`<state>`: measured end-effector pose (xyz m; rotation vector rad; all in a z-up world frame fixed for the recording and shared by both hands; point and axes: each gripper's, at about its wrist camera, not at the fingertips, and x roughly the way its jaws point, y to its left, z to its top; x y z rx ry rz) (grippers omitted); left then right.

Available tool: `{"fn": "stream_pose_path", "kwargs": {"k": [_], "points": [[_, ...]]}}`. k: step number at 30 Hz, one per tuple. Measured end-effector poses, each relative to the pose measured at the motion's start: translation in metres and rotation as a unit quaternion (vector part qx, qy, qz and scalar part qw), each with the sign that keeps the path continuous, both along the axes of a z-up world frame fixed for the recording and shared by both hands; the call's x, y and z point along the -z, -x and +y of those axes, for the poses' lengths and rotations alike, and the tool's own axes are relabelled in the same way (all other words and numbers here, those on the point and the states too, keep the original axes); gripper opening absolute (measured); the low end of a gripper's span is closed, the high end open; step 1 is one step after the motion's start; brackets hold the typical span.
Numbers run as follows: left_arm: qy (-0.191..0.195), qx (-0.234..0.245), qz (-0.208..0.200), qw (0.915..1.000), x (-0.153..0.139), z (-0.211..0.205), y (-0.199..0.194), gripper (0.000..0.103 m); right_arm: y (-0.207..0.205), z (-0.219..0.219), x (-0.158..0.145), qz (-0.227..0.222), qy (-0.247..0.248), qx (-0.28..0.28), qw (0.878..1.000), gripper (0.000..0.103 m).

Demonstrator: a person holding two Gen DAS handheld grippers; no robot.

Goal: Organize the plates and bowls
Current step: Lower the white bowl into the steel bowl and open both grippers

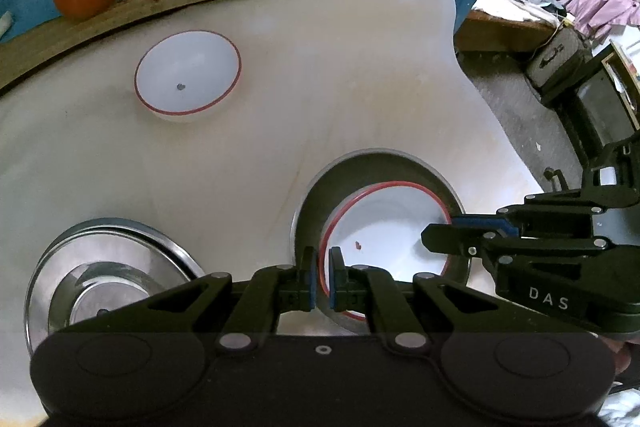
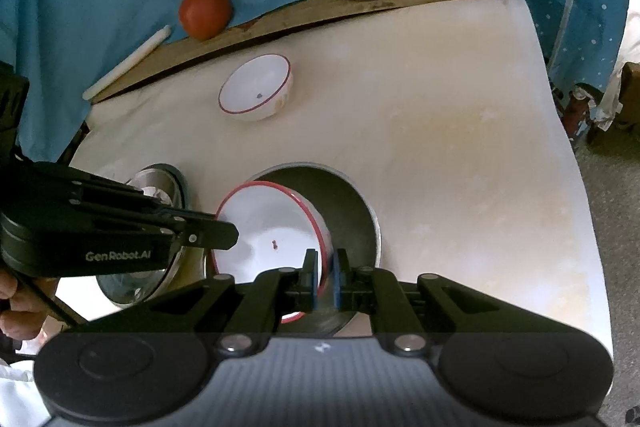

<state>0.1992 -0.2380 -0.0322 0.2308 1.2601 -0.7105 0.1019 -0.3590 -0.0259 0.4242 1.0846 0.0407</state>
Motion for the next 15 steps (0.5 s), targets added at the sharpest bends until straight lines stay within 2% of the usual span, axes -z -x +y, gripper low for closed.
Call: {"fn": "stream_pose_path", "kwargs": {"k": [15], "points": [[-0.008, 0.020, 0.017, 0.9996, 0.010, -0.004, -0.008, 0.008, -0.011, -0.003, 0.011, 0.018, -0.005, 0.002, 1.000, 0.010]]}}
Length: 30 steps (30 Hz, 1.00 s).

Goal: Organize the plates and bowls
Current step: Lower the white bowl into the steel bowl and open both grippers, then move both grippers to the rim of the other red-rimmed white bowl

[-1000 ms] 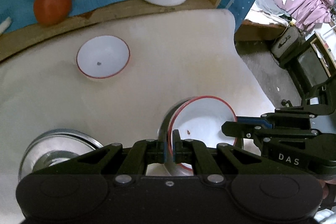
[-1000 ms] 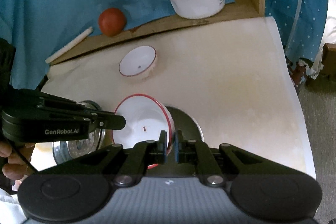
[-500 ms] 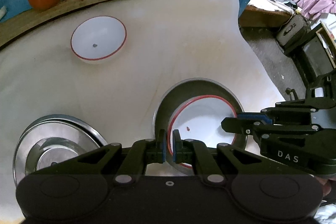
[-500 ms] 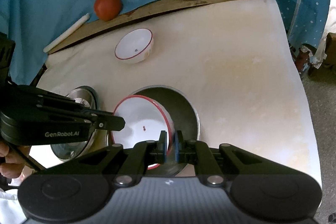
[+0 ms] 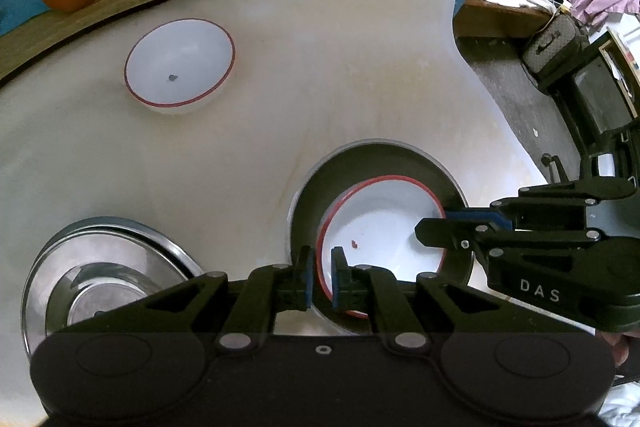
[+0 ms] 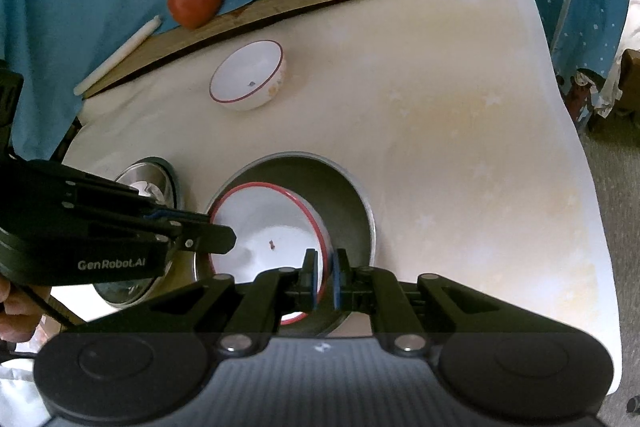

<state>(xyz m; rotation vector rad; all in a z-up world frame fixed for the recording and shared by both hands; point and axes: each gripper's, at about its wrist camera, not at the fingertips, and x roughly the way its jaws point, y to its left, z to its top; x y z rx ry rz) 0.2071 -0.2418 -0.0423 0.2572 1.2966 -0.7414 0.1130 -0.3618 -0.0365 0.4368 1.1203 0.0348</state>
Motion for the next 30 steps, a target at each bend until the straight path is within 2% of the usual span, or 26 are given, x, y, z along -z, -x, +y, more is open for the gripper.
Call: {"fn": "stream_pose_path", "kwargs": {"k": [5, 8, 15, 18, 20, 24, 27, 30], "points": [[0.005, 0.004, 0.001, 1.0000, 0.000, 0.001, -0.001, 0.011, -0.001, 0.000, 0.000, -0.002, 0.001, 0.001, 1.000, 0.014], [0.009, 0.007, 0.001, 0.9999, 0.000, 0.003, -0.002, 0.012, -0.002, 0.001, -0.001, -0.004, 0.008, 0.002, 1.000, 0.022], [0.018, 0.012, -0.015, 0.9997, -0.008, 0.008, -0.001, 0.015, 0.000, 0.005, -0.007, -0.010, 0.020, 0.010, 1.000, 0.023], [0.027, 0.013, -0.028, 0.9992, -0.015, 0.011, -0.001, 0.020, 0.002, 0.004, -0.013, -0.021, 0.027, 0.015, 0.999, 0.025], [0.026, 0.008, -0.045, 0.9986, -0.020, 0.014, -0.002, 0.028, 0.003, 0.004, -0.018, -0.027, 0.031, 0.019, 0.999, 0.030], [0.036, -0.006, -0.063, 0.9973, -0.028, 0.022, -0.007, 0.032, 0.003, 0.005, -0.025, -0.039, 0.040, 0.028, 0.998, 0.041], [0.037, -0.016, -0.074, 0.9965, -0.031, 0.028, -0.010, 0.039, 0.000, 0.007, -0.029, -0.044, 0.041, 0.031, 0.998, 0.049], [0.037, -0.026, -0.083, 0.9956, -0.033, 0.034, -0.014, 0.051, -0.005, 0.010, -0.029, -0.046, 0.042, 0.033, 0.997, 0.059]]}}
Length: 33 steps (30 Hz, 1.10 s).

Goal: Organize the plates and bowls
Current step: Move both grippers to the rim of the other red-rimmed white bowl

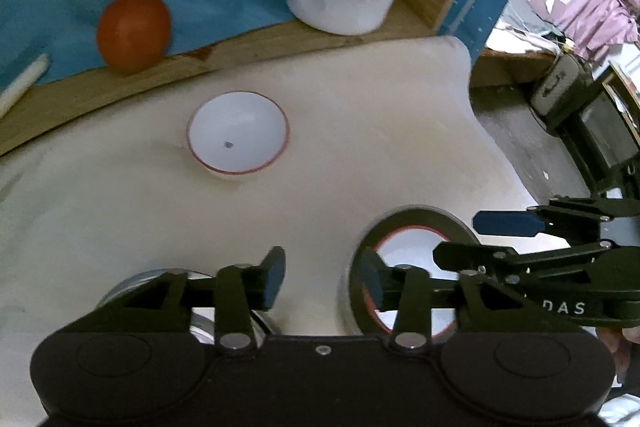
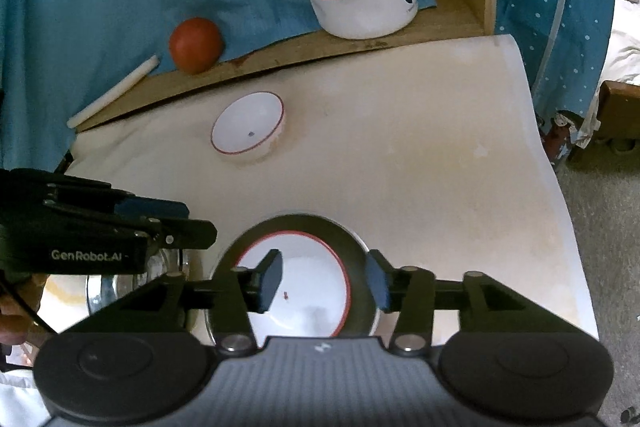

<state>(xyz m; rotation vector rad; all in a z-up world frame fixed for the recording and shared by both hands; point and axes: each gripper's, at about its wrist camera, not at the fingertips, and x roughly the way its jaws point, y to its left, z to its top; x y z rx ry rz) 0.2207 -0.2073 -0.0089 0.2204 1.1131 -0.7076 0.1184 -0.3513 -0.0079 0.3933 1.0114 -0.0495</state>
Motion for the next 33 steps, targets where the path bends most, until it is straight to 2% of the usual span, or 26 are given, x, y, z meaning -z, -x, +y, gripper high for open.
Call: {"fn": "stream_pose_path", "kwargs": {"k": [2, 5, 7, 13, 22, 33], "points": [[-0.001, -0.009, -0.008, 0.9999, -0.002, 0.004, -0.003, 0.065, -0.002, 0.002, 0.000, -0.001, 0.001, 0.002, 1.000, 0.063], [-0.005, -0.027, -0.021, 0.9994, -0.005, 0.012, -0.008, 0.080, -0.009, 0.004, 0.000, -0.005, 0.003, 0.002, 1.000, 0.075], [-0.010, -0.043, -0.030, 0.9986, -0.005, 0.016, -0.013, 0.086, -0.013, 0.005, 0.001, -0.009, 0.004, 0.002, 1.000, 0.087], [-0.016, -0.101, -0.032, 0.9943, -0.004, 0.034, -0.035, 0.100, -0.024, 0.008, 0.001, -0.019, 0.007, 0.009, 1.000, 0.101], [-0.015, -0.191, -0.013, 0.9813, 0.012, 0.059, -0.075, 0.100, -0.044, 0.010, 0.014, -0.003, 0.031, 0.017, 0.999, 0.103], [-0.046, -0.188, -0.011, 0.9811, 0.030, 0.052, -0.109, 0.100, -0.082, 0.007, 0.030, 0.019, 0.034, 0.006, 0.999, 0.103]]}}
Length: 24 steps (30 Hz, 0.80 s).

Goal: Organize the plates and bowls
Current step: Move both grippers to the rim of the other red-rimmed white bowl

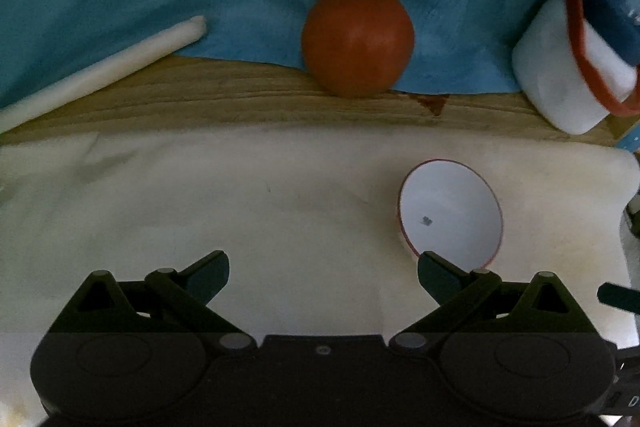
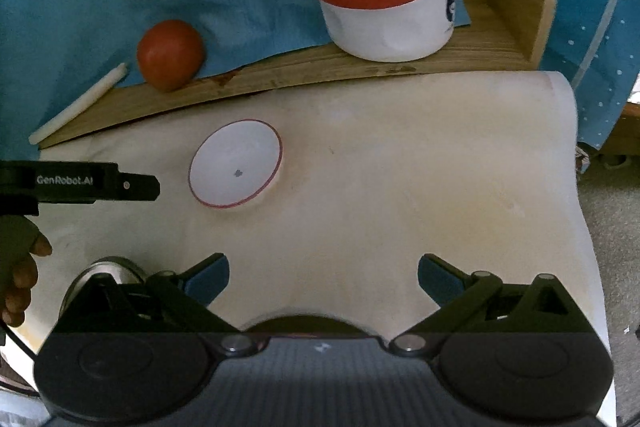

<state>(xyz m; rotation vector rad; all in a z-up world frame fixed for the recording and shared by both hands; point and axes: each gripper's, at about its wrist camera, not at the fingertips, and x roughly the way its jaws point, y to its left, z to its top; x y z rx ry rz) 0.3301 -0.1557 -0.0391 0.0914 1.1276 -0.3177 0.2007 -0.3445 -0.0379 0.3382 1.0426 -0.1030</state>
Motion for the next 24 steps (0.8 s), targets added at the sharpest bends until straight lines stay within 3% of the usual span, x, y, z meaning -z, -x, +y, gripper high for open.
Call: {"fn": "stream_pose_path", "kwargs": {"k": [11, 24], "points": [[-0.006, 0.009, 0.024, 0.9996, 0.015, -0.009, -0.030, 0.100, -0.045, 0.006, 0.011, 0.011, 0.002, -0.005, 1.000, 0.103], [-0.014, 0.025, 0.046, 0.9986, 0.024, -0.019, -0.040, 0.100, -0.069, 0.009, 0.021, 0.019, 0.013, -0.014, 1.000, 0.102]]}}
